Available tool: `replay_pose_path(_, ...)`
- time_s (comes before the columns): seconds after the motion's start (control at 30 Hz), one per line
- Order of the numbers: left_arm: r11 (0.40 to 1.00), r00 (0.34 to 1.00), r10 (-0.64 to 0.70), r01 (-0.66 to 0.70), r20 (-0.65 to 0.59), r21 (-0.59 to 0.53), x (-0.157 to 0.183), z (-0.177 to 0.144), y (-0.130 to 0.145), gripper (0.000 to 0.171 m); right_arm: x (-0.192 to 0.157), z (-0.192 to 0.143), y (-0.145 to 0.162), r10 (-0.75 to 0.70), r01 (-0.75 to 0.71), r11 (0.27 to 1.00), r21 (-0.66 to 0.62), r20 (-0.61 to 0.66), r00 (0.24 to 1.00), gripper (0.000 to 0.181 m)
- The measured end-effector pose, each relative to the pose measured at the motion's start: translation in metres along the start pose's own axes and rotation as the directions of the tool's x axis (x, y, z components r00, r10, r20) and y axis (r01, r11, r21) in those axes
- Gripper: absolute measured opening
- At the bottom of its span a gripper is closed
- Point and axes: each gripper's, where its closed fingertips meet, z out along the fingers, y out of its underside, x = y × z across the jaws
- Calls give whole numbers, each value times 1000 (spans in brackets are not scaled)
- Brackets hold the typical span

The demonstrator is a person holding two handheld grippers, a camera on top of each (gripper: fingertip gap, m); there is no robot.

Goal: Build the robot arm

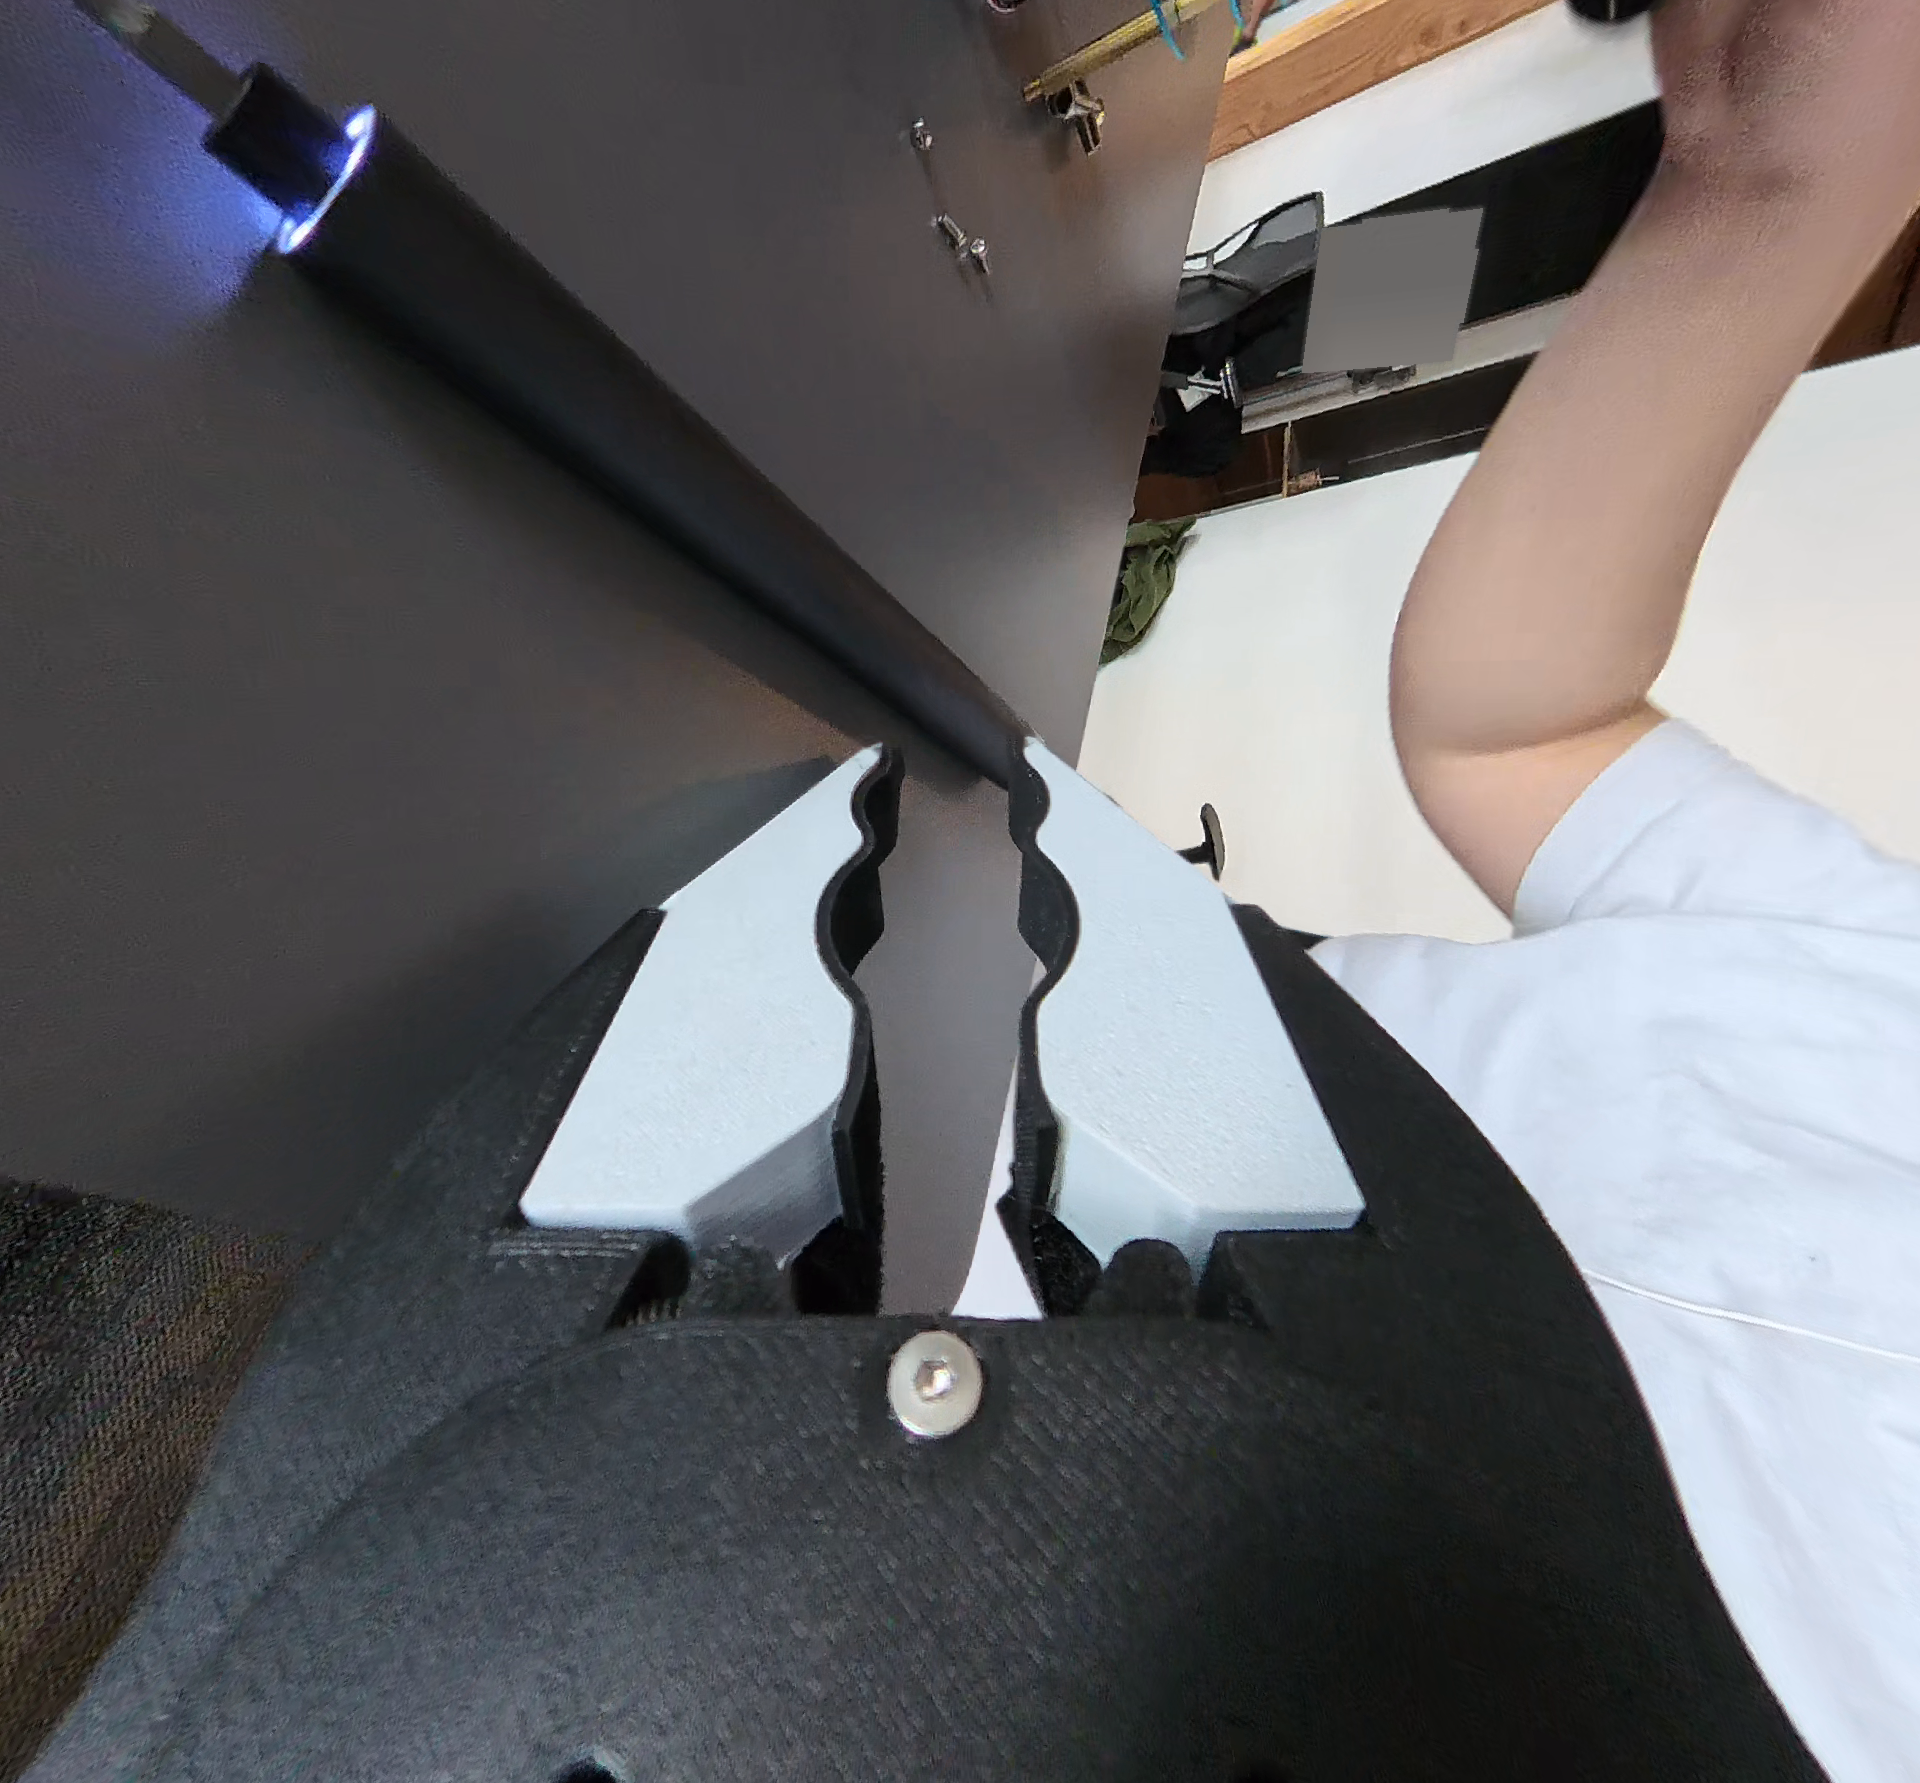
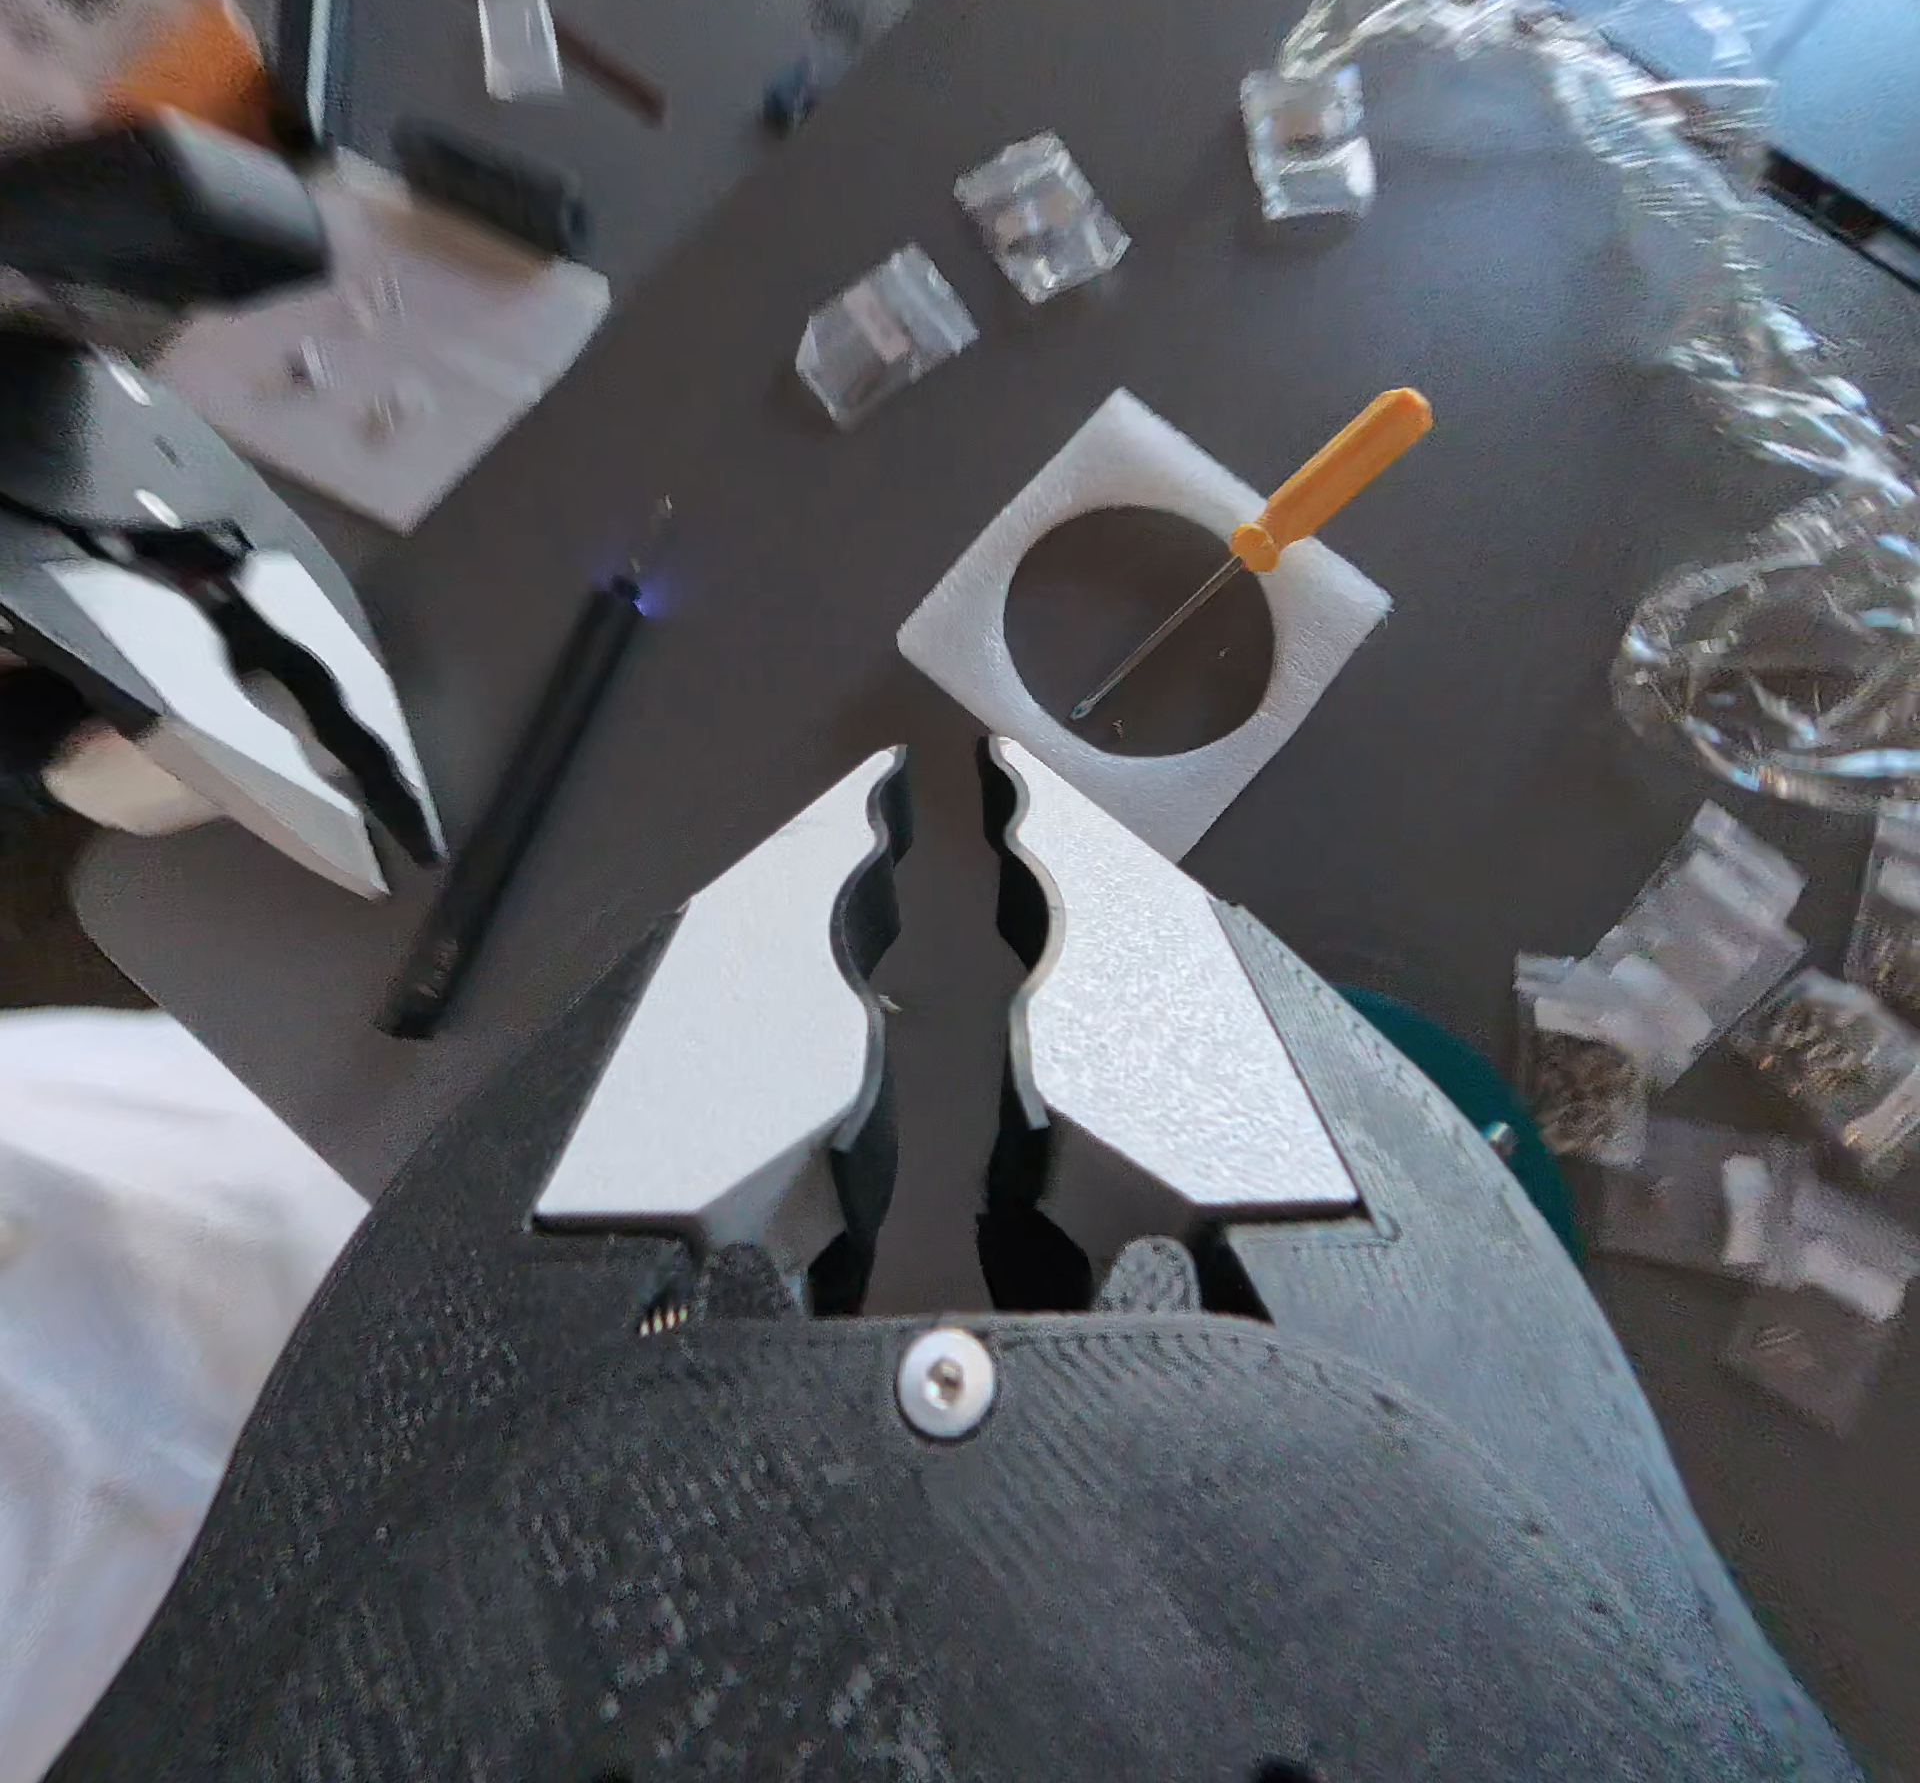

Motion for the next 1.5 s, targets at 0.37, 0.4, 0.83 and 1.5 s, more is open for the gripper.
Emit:
replay_pose_path(0.37, 986, 997, 2, 11, -74, 167, 9, -39, 4, 20, 48, 96, 34, -401, 452, 741, -496, 213, 891, 6)
replay_pose_path(0.4, 985, 997, -1, 13, -74, 174, 8, -42, 6, 20, 55, 99, 38, -408, 450, 722, -525, 201, 890, 6)
replay_pose_path(0.83, 976, 997, -7, 24, -80, 218, 7, -58, 8, 20, 59, 99, 39, -291, 369, 772, -518, 229, 929, 7)
replay_pose_path(1.5, 959, 998, 23, -4, -61, 284, 10, -66, -2, 19, 43, 94, 27, -333, 400, 823, -403, 227, 915, 3)
